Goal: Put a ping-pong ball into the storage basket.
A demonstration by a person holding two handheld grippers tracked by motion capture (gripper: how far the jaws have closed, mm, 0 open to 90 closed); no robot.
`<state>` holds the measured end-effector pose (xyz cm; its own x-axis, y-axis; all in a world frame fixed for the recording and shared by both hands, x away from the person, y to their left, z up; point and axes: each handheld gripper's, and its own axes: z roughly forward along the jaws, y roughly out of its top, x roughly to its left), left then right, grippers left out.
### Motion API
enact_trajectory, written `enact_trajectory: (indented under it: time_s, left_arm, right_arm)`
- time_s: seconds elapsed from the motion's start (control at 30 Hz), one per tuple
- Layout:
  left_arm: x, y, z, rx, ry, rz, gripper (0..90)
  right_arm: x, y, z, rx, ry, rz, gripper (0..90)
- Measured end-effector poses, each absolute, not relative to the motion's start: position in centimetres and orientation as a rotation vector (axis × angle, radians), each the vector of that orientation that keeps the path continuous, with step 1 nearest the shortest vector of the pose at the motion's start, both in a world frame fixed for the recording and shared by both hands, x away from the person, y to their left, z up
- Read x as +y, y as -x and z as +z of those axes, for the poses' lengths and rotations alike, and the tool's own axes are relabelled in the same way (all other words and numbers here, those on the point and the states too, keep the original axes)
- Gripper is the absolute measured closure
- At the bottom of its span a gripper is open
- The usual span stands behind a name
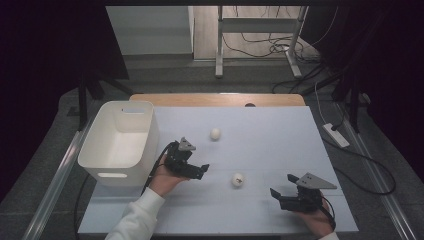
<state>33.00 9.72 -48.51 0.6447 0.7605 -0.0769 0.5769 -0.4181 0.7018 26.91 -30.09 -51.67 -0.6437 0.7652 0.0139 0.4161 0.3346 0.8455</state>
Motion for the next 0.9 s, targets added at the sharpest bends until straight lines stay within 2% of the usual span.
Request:
enact_trajectory:
  time_s: [0.9]
  left_arm:
    - [9.2,-35.1,-48.1,1.052,-2.148,0.316,4.8]
  right_arm:
    - [-30.2,-26.9,-51.7,2.211,-1.045,1.222,14.7]
